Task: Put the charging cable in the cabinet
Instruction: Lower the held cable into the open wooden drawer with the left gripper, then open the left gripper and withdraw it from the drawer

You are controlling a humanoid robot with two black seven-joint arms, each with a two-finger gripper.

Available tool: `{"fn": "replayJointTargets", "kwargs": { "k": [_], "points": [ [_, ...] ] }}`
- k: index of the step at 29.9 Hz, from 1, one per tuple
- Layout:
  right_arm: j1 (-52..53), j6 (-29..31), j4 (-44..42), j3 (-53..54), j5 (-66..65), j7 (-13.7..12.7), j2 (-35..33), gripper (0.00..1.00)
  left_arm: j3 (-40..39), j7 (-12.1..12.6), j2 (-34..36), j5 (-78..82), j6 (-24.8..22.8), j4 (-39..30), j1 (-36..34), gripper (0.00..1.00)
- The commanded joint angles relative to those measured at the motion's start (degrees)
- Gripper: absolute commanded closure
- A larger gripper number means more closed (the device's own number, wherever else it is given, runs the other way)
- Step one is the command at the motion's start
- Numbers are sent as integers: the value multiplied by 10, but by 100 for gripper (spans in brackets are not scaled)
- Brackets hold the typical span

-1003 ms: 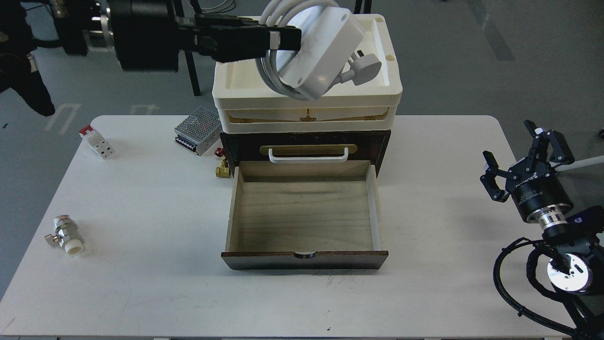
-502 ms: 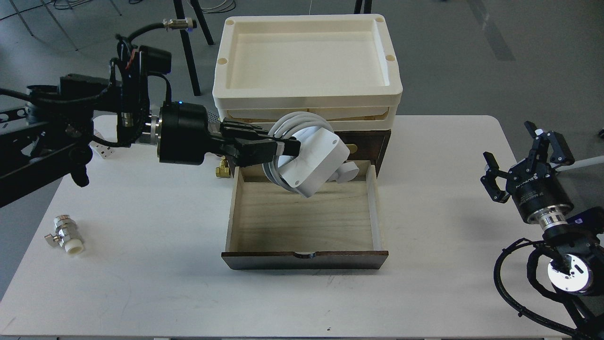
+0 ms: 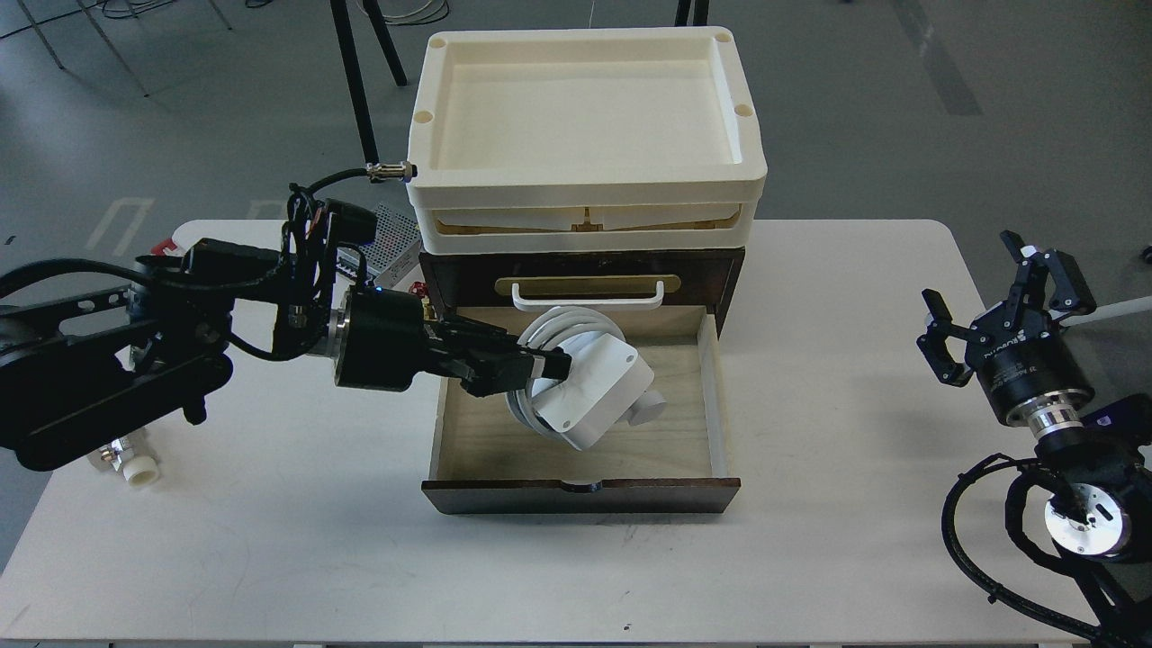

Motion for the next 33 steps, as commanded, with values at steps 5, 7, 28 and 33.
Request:
{"fn": "replayJointTargets", "kwargs": {
  "k": [5,7,28,33],
  "points": [
    [0,0,0,0,1,0,0,1,8,0,-47,12,0,85,14,92],
    [0,1,0,0,0,0,0,1,11,0,-57,15,0,103,14,92],
    [0,0,0,0,1,1,0,1,32,0,-128,34,0,219,14,68],
    [0,0,0,0,0,1,0,1,29,0,-129,25,0,218,15,37]
  ]
}}
